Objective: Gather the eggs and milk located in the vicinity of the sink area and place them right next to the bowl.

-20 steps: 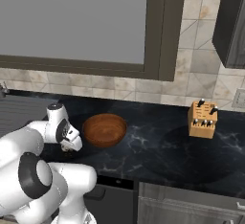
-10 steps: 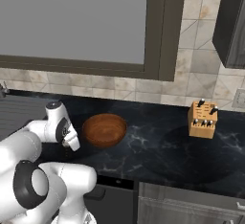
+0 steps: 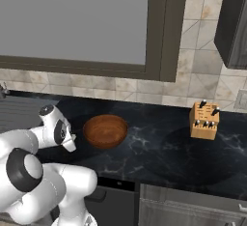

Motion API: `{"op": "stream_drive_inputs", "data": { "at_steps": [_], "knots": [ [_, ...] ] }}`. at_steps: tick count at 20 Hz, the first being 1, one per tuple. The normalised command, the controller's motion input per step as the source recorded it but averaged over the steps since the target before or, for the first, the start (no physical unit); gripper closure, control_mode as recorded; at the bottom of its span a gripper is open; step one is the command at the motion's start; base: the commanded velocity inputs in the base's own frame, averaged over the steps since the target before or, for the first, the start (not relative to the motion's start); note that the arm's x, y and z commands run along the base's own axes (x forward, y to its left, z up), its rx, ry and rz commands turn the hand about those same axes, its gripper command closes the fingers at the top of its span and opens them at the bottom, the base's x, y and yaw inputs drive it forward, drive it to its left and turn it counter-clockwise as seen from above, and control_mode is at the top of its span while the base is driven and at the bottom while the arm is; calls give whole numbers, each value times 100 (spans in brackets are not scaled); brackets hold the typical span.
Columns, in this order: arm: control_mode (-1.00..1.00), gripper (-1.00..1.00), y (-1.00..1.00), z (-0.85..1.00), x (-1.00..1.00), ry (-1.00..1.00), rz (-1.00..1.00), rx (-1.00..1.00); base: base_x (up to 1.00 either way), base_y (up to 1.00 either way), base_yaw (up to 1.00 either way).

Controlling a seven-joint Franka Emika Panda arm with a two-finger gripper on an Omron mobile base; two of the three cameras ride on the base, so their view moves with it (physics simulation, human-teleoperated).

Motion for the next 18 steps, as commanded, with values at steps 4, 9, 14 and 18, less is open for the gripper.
{"op": "stream_drive_inputs", "data": {
  "at_steps": [4,9,14,18],
  "knots": [
    [-100,100,-6,-1,33,-1,-14,0,0,0,0],
    [-100,100,-7,0,38,0,-10,1,0,0,0],
    [-100,100,-2,0,36,0,-9,0,0,0,0],
    [-100,100,-1,0,38,0,-8,0,0,0,0]
  ]
}}
